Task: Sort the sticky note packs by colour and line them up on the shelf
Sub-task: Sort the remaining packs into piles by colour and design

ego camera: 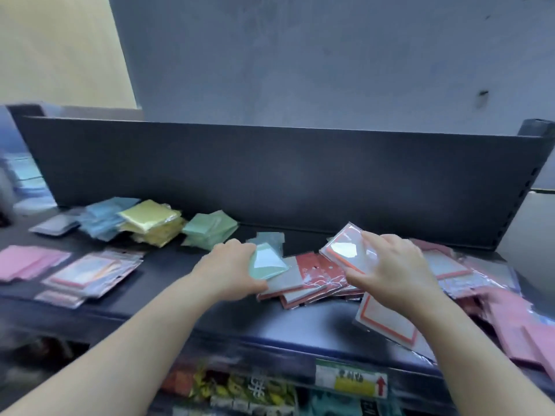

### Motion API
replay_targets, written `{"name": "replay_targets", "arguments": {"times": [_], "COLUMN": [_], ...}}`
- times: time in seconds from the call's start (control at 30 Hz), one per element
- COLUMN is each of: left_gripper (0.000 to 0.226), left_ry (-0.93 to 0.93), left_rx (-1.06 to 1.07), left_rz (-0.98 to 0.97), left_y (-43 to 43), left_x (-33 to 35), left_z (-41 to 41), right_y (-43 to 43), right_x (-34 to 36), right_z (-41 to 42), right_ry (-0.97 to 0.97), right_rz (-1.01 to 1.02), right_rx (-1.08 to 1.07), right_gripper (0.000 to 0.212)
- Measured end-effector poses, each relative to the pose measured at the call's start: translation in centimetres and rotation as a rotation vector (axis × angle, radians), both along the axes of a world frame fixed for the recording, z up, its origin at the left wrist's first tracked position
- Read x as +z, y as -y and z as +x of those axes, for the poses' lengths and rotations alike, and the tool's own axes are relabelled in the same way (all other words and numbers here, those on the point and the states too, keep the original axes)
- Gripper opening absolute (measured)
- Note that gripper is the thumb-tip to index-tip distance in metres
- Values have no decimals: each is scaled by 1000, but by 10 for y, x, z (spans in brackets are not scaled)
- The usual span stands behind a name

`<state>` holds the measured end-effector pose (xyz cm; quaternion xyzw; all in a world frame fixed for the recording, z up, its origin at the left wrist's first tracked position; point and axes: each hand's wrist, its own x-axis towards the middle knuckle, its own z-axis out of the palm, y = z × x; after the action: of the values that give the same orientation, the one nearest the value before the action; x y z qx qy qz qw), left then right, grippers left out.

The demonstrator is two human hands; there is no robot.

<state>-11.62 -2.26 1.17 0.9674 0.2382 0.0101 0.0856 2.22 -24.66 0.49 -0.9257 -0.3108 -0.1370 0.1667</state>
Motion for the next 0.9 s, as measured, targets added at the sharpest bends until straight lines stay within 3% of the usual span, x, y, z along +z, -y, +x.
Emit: {"name": "replay_targets", "arguments": {"times": [0.13,0.3,0.47,0.9], "left_gripper": [58,71,70,55], "left_ry": [-13,58,128,80], "left_rx": [62,119,140,-227], "left_rz": [-32,8,85,230], "left_y": [-13,-44,-86,-162], "left_x": [-5,-8,1,10], "left_z": [-33,-56,-49,28], "right_y": [-23,-52,-86,-163], "right_x": [-8,-3,1,1], "right_z": [-25,-47,-72,-137], "right_ry": [-39,-45,-19,-46], "right_rz": [-4,-17,-29,32], "right_rx": [96,143,142,-156], "right_gripper": [75,76,71,72]}}
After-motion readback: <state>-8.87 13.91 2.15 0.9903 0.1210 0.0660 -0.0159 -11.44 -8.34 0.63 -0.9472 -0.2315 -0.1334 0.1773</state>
